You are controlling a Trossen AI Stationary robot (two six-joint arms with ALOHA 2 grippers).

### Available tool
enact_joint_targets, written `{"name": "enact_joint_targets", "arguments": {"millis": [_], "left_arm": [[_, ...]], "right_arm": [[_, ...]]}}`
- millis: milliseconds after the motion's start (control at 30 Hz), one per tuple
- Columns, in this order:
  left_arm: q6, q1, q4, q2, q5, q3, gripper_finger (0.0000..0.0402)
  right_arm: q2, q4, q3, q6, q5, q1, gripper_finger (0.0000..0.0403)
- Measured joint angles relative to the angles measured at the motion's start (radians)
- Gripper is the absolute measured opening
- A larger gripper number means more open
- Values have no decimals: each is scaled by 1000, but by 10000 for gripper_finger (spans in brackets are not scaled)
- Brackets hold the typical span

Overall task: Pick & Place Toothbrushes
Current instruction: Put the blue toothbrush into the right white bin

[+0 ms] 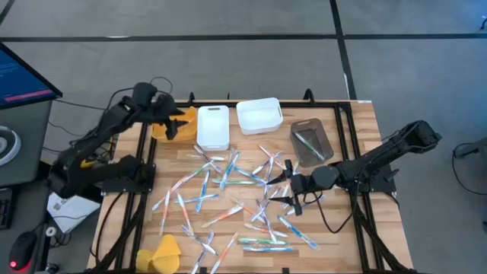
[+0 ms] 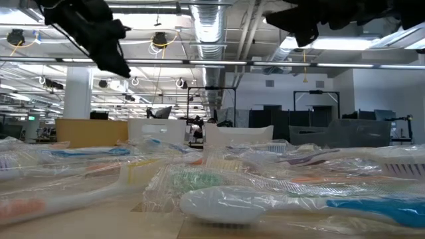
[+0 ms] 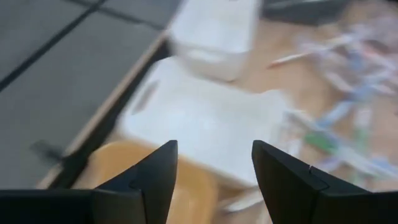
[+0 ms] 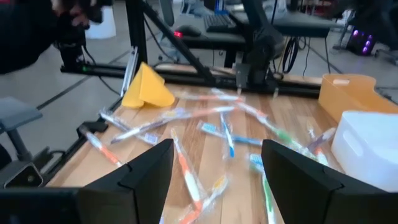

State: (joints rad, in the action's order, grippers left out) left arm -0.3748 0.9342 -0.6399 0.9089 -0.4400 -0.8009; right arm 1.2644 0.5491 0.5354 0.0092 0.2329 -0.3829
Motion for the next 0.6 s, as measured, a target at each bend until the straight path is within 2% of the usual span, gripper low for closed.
{"name": "enact_joint_targets", "arguments": {"millis": [167,333,467,600], "left_arm": [[73,-189,56,0,-107,0,202],[223,-423,171,0,-106,0,201],[285,-630,276,11,-43,0,195],[327,-857,396,40,100,-1,191]], "right_arm": [[0,73,0,-61,0,0,240],[0,58,0,-24,0,-12,240],[0,-32,0,-40,0,-42,240],[0,-58,0,-143,0,-56,240]]}}
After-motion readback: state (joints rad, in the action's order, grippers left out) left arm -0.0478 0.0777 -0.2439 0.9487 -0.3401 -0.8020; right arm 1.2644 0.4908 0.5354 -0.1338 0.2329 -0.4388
